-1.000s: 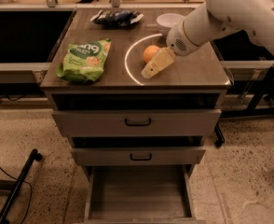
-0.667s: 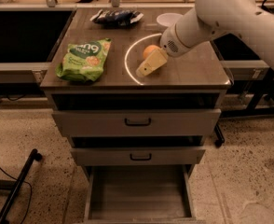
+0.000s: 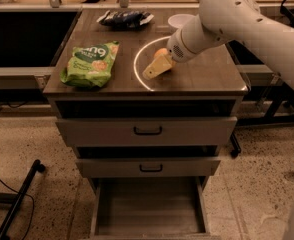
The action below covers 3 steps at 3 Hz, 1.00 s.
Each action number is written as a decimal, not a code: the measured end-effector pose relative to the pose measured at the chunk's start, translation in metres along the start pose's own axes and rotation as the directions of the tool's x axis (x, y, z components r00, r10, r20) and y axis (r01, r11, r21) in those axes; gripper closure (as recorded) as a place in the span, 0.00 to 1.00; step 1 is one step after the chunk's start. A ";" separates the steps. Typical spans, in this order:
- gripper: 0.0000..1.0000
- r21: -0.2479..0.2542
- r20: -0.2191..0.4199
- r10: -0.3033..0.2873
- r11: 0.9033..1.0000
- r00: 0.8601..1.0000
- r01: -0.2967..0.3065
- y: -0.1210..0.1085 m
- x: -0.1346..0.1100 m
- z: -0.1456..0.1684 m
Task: Place orange into bottom drawer
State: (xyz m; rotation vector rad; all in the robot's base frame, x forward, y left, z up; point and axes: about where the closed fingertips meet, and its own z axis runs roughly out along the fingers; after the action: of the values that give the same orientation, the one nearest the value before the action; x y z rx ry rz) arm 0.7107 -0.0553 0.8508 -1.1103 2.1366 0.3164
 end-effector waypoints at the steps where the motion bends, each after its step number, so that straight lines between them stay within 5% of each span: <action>1: 0.42 0.000 0.004 0.012 1.000 1.000 -0.012 -0.001 -0.001 0.008; 3: 0.88 -0.019 0.077 0.012 1.000 0.997 -0.011 0.010 -0.001 -0.011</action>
Offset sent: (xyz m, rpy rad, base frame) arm 0.0015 0.0087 0.0044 0.0686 -0.0246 0.0119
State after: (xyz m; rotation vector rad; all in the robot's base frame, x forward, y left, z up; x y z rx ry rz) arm 0.6979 -0.0544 0.8581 -1.0797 2.0767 0.3796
